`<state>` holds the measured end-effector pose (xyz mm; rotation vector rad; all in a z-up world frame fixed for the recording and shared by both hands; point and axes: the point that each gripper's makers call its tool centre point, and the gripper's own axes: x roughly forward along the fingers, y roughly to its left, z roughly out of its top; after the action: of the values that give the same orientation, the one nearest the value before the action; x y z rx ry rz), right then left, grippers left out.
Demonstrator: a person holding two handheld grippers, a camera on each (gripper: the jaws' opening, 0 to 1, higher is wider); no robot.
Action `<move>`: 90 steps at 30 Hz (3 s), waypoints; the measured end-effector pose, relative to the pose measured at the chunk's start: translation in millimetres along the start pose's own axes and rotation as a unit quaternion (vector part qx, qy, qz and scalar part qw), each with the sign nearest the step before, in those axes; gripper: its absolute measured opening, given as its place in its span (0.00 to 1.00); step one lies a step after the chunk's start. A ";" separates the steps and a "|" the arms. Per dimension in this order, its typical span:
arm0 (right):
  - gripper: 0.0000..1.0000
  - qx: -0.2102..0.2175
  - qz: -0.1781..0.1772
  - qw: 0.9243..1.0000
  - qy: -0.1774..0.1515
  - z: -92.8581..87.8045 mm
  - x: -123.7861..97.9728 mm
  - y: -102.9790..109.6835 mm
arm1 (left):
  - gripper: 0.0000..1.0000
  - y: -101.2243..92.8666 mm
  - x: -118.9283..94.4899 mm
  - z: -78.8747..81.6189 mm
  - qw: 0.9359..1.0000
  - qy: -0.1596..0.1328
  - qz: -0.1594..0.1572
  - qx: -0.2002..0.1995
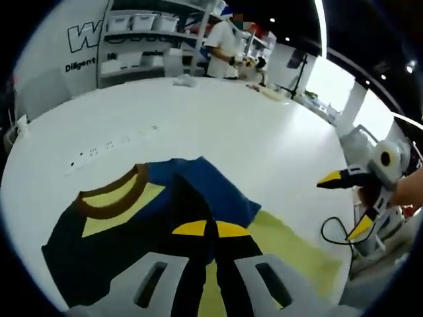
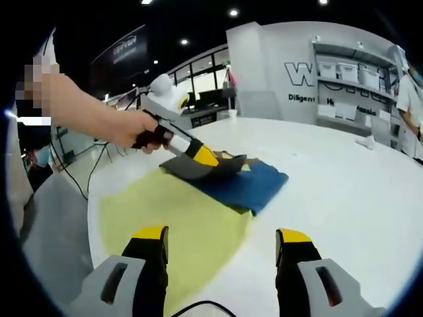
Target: Fold the garment on the visible template until the final outline fits inside the template.
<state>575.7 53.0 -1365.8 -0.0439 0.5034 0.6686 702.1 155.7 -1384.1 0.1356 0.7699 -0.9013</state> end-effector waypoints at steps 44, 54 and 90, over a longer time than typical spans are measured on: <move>0.63 -0.018 0.016 1.000 0.015 -0.8 5.6 14.3 | 0.22 -11.6 -23.0 -50.4 0.999 0.025 -0.024 -0.021; 0.60 -0.031 0.027 0.999 0.019 -6.9 2.5 27.1 | 0.20 4.9 -77.7 -72.5 1.000 0.004 -0.008 -0.015; 0.43 -0.125 0.121 0.983 0.061 -41.4 -42.7 86.7 | 0.19 -22.0 -204.4 -207.6 0.985 0.063 -0.084 0.140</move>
<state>476.9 88.3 -1372.2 -0.2651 0.5442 0.9703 495.2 361.7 -1397.4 0.3820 0.7761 -1.1684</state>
